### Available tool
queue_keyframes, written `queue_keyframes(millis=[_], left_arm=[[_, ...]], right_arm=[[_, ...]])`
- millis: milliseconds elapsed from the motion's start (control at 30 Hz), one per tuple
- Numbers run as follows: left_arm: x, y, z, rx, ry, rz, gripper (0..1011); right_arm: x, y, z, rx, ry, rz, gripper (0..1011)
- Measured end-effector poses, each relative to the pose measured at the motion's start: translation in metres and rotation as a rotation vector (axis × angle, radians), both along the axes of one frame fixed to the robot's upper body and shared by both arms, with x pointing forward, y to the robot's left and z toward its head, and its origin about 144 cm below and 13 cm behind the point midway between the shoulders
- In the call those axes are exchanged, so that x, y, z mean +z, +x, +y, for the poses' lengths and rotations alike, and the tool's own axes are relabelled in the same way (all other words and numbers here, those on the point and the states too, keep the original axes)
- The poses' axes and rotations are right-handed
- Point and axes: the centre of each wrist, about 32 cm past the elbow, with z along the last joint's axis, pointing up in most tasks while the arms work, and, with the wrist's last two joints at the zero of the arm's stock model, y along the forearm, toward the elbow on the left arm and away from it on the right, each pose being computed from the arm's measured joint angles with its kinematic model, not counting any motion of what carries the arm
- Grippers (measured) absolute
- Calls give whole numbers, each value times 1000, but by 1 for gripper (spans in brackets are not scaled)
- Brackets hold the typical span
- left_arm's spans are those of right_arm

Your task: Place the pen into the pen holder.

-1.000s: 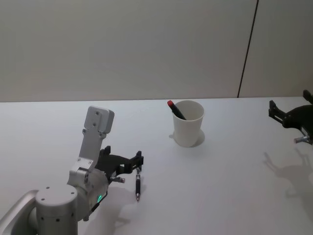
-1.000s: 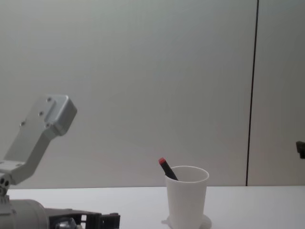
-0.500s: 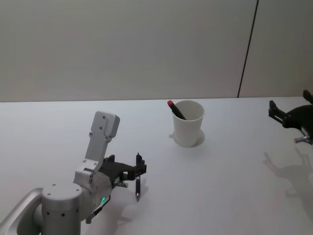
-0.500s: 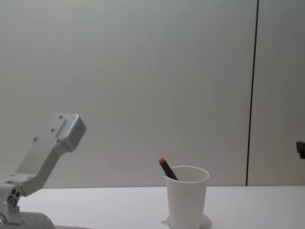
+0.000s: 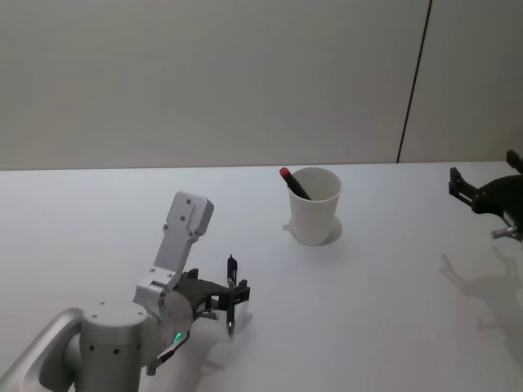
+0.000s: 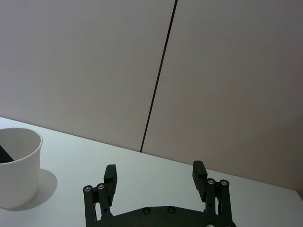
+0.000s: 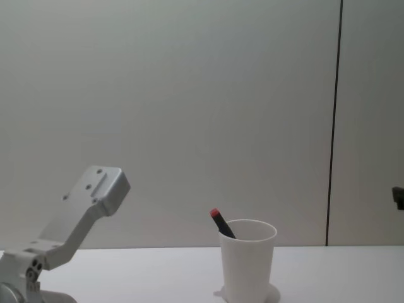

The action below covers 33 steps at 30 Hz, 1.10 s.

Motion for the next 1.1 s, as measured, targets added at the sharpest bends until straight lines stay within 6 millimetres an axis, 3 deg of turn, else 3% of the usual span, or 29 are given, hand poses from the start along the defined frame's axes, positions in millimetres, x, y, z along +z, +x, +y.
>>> queue_keyframes(millis=[1100], left_arm=[[-6, 4, -13, -41, 42, 57, 1004]], right_arm=[[0, 0, 0, 0, 0, 0, 1002]])
